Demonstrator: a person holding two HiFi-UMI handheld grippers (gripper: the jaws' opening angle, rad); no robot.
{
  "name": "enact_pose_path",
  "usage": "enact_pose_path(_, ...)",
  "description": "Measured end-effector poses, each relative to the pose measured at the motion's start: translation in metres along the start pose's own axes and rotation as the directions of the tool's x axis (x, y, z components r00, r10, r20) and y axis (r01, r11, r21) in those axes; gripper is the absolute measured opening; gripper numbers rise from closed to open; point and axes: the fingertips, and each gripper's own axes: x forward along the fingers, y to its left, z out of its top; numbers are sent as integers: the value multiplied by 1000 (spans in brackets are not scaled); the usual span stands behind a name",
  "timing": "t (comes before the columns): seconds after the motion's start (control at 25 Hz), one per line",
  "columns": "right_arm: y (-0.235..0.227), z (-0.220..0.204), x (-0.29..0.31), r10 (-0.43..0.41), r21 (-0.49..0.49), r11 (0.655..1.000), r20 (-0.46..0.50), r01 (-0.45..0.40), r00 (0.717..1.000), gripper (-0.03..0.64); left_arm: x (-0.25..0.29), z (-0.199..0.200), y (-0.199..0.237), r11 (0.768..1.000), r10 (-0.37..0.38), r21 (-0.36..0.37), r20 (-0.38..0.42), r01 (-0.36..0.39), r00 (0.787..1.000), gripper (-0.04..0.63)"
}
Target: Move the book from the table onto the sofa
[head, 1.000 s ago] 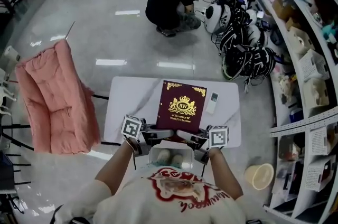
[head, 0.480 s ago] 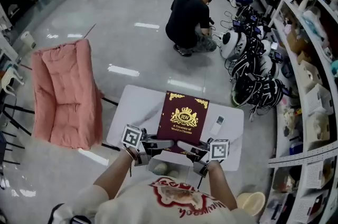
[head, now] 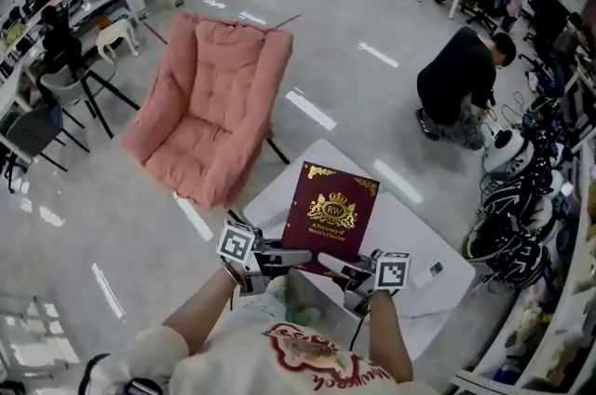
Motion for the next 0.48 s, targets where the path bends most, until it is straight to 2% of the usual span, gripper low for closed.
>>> enact_pose_path(0.16,13,-8,79,79,10,997,-127,-78,989,221,-76,21,-14,997,65,19,154,-69,986,232)
enact_pose_path(0.32,21,-22,127,132,19,991,-233,-131,964,221,-125,24,-21,992,109,29,274,-121,956,232)
enact_pose_path(0.48,25,-33,174,154,19,988,-321,-156,935,221,-173,30,-25,988,121,42,363,-146,924,232)
